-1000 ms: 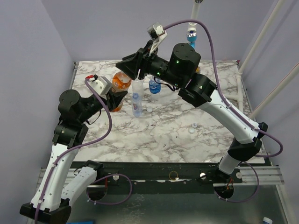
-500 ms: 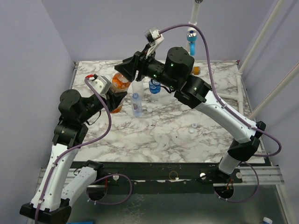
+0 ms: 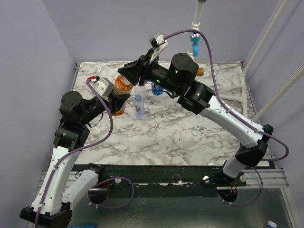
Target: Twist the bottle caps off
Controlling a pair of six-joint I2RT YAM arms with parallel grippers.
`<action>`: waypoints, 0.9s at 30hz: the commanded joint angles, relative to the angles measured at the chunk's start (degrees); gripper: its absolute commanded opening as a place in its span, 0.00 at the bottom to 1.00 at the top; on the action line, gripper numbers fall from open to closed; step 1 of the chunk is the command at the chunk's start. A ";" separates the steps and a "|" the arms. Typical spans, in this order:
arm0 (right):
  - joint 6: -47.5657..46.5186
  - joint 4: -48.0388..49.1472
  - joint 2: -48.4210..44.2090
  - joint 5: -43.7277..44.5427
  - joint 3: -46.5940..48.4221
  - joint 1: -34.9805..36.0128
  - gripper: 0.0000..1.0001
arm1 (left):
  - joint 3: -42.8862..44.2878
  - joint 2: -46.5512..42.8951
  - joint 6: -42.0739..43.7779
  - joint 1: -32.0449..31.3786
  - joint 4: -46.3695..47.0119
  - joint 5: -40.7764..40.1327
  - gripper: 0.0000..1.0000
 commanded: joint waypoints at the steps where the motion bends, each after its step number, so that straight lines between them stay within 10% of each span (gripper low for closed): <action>1: -0.73 3.99 -3.27 -1.31 -1.12 0.07 0.44 | 0.50 -0.52 -1.46 0.28 1.43 -0.58 0.13; 27: -0.66 -0.70 0.96 -2.51 4.54 0.07 0.51 | 1.12 -0.60 -1.88 0.28 1.83 -0.08 0.13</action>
